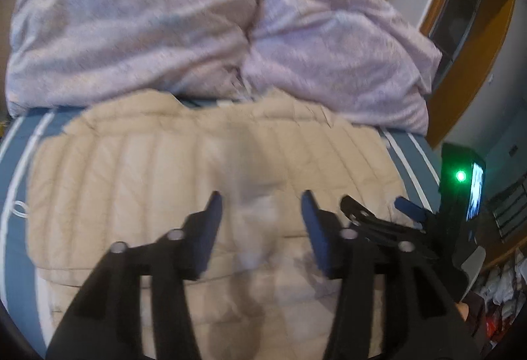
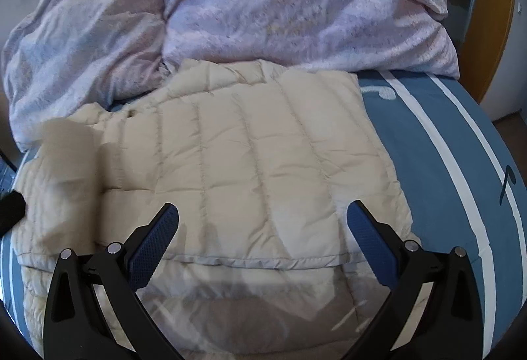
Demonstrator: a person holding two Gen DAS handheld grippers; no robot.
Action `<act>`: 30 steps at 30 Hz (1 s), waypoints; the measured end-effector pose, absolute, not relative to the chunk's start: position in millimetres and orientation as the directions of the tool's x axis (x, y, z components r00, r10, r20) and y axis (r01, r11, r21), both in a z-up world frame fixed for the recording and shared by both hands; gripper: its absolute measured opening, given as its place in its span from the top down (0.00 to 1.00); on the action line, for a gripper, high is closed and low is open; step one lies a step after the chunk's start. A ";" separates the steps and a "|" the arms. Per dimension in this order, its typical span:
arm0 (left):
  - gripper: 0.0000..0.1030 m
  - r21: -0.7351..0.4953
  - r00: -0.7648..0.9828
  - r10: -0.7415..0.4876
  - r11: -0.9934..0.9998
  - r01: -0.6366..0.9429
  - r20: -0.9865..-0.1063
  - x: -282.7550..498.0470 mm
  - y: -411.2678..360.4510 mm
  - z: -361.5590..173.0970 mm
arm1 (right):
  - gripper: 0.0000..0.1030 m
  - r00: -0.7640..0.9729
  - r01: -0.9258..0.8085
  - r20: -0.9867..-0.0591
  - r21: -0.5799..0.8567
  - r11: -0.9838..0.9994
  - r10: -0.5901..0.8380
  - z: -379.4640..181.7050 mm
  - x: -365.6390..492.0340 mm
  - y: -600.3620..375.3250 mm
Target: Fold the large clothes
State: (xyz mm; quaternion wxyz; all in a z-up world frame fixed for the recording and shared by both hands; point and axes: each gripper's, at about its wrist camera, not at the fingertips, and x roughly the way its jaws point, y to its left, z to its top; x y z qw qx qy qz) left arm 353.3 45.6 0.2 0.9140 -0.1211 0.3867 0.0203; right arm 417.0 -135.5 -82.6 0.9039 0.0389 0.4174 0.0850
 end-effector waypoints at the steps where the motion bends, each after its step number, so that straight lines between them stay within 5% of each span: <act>1: 0.47 -0.196 0.705 -0.040 0.970 -0.142 -0.708 350.2 50.8 3.4 | 0.01 0.647 -0.135 -0.735 0.153 0.979 0.204 -78.5 413.5 -133.7; 3: 0.46 -0.162 0.702 0.017 0.969 -0.188 -0.712 343.1 66.7 5.2 | 0.01 0.662 -0.178 -0.704 0.183 0.967 0.255 -70.3 405.7 -127.5; 8: 0.46 -0.099 0.638 0.126 0.947 -0.306 -0.759 331.8 109.1 -18.9 | 0.32 0.646 -0.311 -0.667 0.214 0.926 0.371 -57.7 390.8 -99.7; 14: 0.46 -0.043 0.590 0.194 0.931 -0.364 -0.784 322.7 135.2 -44.9 | 0.54 0.643 -0.398 -0.647 0.174 0.901 0.409 -55.9 378.1 -59.4; 20: 0.45 0.013 0.566 0.250 0.921 -0.389 -0.786 325.6 146.6 -58.1 | 0.58 0.630 -0.437 -0.656 0.143 0.888 0.415 -65.8 379.4 -39.5; 24: 0.42 0.015 0.547 0.254 0.915 -0.403 -0.798 325.9 154.7 -68.2 | 0.69 0.602 -0.404 -0.719 0.100 0.909 0.346 -89.4 391.0 -36.9; 30: 0.41 0.036 0.539 0.270 0.914 -0.405 -0.798 330.3 160.7 -78.5 | 0.71 0.543 -0.343 -0.766 0.171 0.924 0.343 -116.2 407.1 -52.8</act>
